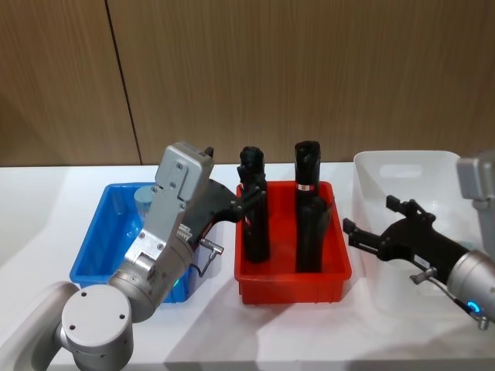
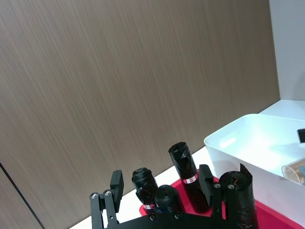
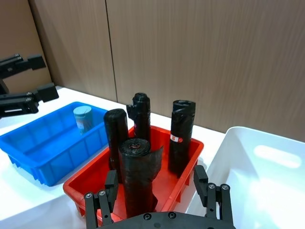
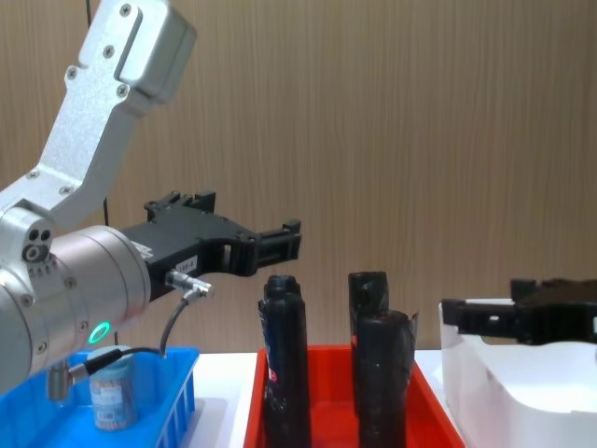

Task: Pick the cotton swabs from the blue box and place them into the white box.

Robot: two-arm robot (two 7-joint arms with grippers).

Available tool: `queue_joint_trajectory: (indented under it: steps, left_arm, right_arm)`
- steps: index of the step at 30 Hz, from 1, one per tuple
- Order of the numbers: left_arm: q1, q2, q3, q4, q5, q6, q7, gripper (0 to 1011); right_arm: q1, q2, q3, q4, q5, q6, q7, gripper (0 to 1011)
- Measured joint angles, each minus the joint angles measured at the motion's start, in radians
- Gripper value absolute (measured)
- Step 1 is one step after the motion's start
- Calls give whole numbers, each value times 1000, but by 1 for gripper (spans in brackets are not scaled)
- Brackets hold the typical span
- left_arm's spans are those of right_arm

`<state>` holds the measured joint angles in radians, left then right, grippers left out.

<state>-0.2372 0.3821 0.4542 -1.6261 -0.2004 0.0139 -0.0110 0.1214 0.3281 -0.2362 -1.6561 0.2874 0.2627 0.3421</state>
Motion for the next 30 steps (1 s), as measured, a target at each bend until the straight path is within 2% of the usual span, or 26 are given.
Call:
queue_joint_trajectory:
  steps: [13, 30]
  left_arm:
    - [0, 0, 0, 0, 0, 0, 0, 1003]
    - [0, 0, 0, 0, 0, 0, 0, 1003]
  right_arm:
    - [71, -50, -33, 89, -50, 43, 27, 1002]
    - [140, -115, -70, 207, -84, 51, 3, 1002]
